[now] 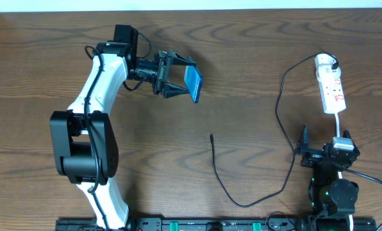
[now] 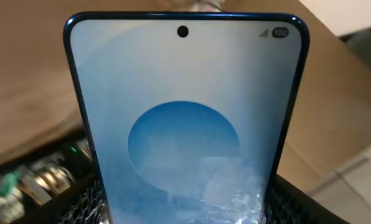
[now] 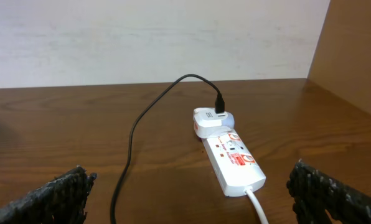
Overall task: Plug charger to phone and switch on socket
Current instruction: 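Lift the phone with the left gripper and tilt it upright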
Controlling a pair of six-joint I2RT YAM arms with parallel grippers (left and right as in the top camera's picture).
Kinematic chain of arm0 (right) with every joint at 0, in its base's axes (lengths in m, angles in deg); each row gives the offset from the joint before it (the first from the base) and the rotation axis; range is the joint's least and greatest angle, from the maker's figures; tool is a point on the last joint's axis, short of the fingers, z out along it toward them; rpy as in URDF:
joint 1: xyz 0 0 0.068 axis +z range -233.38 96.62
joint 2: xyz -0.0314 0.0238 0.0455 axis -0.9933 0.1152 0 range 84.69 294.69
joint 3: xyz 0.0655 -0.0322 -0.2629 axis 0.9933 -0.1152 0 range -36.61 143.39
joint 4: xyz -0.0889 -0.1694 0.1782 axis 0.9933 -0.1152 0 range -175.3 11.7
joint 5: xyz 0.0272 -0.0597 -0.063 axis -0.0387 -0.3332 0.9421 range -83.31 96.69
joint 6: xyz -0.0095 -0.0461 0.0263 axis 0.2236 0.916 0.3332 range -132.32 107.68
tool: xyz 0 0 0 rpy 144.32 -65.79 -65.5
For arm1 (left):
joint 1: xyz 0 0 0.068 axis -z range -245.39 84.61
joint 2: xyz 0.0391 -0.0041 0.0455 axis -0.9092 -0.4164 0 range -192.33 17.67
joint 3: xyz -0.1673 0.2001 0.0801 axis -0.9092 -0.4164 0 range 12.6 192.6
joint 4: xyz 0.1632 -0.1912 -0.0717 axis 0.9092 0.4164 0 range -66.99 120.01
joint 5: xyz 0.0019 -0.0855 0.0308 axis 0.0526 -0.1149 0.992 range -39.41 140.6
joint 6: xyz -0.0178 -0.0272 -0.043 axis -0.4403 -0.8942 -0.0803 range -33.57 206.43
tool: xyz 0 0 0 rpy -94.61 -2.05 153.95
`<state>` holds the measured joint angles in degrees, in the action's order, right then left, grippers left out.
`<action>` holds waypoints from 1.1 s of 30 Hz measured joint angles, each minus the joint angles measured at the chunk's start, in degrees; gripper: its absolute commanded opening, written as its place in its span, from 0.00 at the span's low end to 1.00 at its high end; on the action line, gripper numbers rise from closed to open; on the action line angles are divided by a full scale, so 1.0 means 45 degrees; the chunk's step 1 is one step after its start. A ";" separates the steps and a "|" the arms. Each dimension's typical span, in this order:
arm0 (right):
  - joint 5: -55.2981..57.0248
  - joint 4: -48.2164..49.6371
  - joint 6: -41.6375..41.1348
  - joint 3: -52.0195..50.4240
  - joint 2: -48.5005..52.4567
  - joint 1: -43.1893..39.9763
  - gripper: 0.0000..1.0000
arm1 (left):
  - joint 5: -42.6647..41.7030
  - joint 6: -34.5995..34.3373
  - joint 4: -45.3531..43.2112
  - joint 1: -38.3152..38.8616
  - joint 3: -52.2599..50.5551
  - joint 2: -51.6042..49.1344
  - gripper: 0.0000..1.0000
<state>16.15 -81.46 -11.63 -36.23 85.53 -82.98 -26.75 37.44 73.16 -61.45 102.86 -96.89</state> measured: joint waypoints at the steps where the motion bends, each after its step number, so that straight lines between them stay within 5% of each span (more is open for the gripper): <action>1: 0.0000 0.0000 0.0000 0.0000 0.0000 0.0000 0.99 | -0.0233 -0.0204 0.0000 0.0005 0.0000 0.0000 0.07; 18: 0.0000 0.0000 0.0000 0.0000 0.0000 0.0000 0.99 | -0.1175 -0.2759 0.0000 0.0000 0.0000 0.0005 0.08; 33: 0.0000 0.0000 0.0000 0.0000 0.0000 0.0000 0.99 | -0.1180 -0.2880 0.0000 0.0000 0.0000 0.0005 0.07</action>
<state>16.15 -81.46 -11.63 -36.23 85.53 -82.98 -32.06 24.48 73.16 -61.45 102.86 -96.87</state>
